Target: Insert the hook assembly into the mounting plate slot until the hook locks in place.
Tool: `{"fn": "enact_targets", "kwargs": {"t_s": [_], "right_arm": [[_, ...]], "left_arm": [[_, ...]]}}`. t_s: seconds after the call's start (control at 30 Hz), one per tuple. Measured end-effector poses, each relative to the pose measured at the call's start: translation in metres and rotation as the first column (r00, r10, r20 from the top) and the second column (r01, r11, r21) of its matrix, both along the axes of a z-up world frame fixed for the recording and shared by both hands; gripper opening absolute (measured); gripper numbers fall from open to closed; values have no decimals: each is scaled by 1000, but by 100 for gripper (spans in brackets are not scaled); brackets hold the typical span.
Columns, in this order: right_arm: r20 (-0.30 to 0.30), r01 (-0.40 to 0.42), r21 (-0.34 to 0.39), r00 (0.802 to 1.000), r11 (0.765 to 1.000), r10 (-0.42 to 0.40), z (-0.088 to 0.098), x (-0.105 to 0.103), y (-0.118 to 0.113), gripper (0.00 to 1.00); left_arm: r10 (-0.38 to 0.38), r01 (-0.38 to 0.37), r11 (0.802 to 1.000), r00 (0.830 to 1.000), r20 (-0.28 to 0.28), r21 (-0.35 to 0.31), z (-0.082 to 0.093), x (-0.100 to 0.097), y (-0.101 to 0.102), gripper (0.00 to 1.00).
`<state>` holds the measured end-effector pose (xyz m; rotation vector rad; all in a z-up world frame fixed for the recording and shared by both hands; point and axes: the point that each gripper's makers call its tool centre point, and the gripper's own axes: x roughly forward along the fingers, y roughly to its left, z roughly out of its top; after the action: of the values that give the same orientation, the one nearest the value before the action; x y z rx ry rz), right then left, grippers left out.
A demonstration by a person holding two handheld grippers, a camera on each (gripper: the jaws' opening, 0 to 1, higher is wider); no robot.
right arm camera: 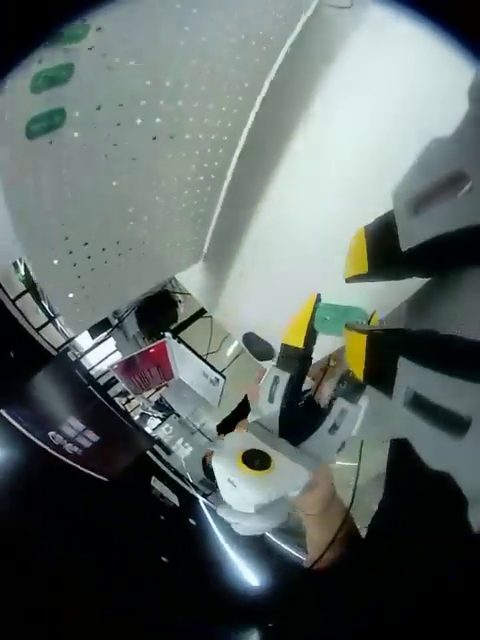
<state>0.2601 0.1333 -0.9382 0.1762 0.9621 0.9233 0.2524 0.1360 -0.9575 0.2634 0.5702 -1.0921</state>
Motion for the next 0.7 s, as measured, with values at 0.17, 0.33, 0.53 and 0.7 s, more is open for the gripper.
{"fn": "enact_targets", "kwargs": {"t_s": [0.17,0.33,0.53,0.7], "right_arm": [[-113,-37,10,993,999,38,-11,-12,8,12],[-134,-59,-7,989,998,57,-17,-16,11,8],[-138,-86,-31,987,996,81,-22,-21,13,6],[-152,-74,-16,986,997,71,-21,-22,13,3]], "left_arm": [[-34,33,999,999,27,24,-1,-6,-3,29],[-89,84,994,993,79,63,-1,-15,-6,29],[-103,96,992,991,80,78,-5,-18,-9,29],[-113,104,990,989,97,95,-5,-17,-9,29]]}}
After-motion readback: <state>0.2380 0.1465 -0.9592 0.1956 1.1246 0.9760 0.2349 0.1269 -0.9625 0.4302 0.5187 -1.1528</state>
